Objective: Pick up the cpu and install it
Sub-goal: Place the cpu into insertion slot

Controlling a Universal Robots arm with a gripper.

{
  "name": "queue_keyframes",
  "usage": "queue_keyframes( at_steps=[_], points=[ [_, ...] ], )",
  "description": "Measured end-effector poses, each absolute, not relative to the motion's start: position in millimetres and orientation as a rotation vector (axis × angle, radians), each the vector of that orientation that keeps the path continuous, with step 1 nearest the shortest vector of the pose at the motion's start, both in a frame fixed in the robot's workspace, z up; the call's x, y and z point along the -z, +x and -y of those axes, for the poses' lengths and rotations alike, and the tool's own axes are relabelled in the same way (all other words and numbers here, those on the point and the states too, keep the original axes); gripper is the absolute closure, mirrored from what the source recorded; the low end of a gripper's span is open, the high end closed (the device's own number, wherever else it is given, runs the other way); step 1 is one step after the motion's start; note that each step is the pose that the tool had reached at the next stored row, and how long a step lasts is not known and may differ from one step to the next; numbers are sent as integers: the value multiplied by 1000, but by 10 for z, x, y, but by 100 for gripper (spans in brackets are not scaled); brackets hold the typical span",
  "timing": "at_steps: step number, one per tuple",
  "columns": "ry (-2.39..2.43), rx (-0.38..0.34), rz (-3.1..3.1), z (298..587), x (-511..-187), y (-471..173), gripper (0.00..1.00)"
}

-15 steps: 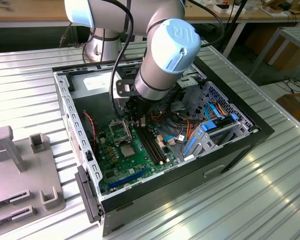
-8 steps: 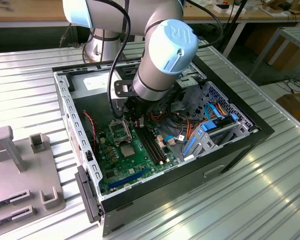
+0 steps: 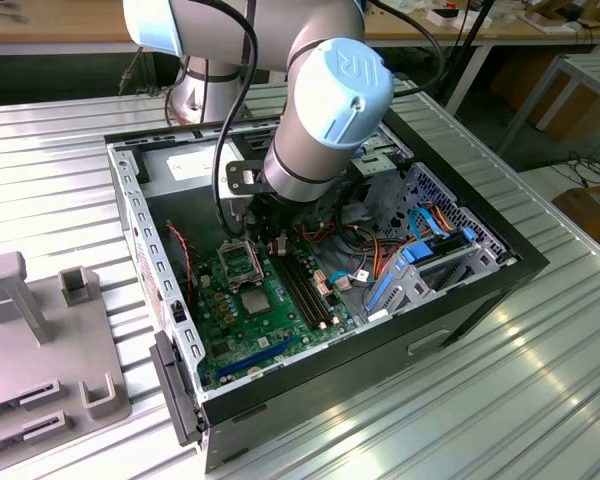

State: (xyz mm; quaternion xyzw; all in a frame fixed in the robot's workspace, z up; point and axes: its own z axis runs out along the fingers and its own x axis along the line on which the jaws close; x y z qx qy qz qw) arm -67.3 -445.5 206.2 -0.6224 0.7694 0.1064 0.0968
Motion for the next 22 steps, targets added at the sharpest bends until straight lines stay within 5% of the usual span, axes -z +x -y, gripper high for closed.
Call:
queue_keyframes(
  at_steps=[22],
  points=[
    [-1865,-265,-2305,4443,-2184,-687,89]
  ],
)
